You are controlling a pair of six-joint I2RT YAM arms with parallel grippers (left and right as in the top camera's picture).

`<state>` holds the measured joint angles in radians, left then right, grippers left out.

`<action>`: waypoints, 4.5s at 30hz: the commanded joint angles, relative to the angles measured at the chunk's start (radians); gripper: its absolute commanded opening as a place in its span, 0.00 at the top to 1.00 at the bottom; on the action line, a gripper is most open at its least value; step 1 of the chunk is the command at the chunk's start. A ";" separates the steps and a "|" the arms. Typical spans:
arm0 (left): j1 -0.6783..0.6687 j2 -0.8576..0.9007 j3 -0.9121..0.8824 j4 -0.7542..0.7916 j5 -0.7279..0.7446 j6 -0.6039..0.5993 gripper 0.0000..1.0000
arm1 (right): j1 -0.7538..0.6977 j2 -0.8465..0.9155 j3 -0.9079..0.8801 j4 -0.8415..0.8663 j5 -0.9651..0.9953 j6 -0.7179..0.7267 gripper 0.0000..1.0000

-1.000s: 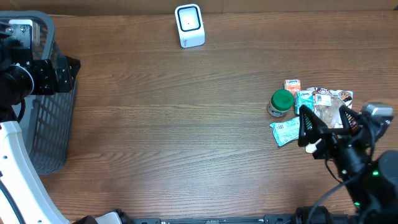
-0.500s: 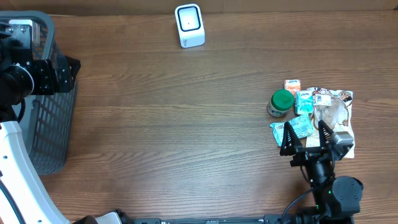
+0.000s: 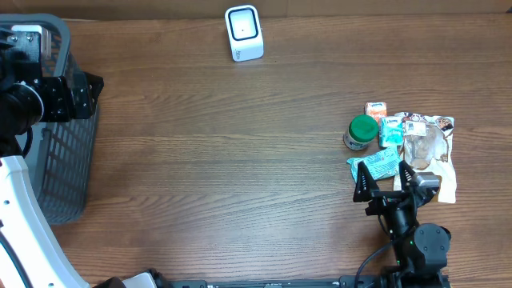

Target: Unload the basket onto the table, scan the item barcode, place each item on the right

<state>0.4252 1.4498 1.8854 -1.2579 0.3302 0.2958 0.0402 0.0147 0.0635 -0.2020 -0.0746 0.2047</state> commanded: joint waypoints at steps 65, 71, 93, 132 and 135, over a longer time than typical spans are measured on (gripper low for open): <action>-0.009 -0.029 0.000 0.001 0.006 0.019 0.00 | 0.004 -0.012 -0.007 0.018 -0.118 -0.311 0.00; -0.029 -0.115 -0.027 0.002 0.006 0.019 0.00 | 0.004 -0.012 -0.007 0.018 -0.117 -0.311 0.00; -0.148 -0.704 -0.868 0.329 -0.129 0.021 0.00 | 0.004 -0.012 -0.007 0.018 -0.118 -0.311 0.00; -0.354 -1.392 -1.881 1.349 -0.079 0.060 0.00 | 0.004 -0.012 -0.006 0.018 -0.118 -0.311 0.00; -0.356 -1.421 -1.881 1.309 -0.079 0.060 0.01 | 0.004 -0.012 -0.007 0.018 -0.117 -0.311 0.00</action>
<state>0.0776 0.0574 0.0143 0.0654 0.2501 0.3443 0.0402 0.0147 0.0586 -0.1875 -0.1867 -0.1051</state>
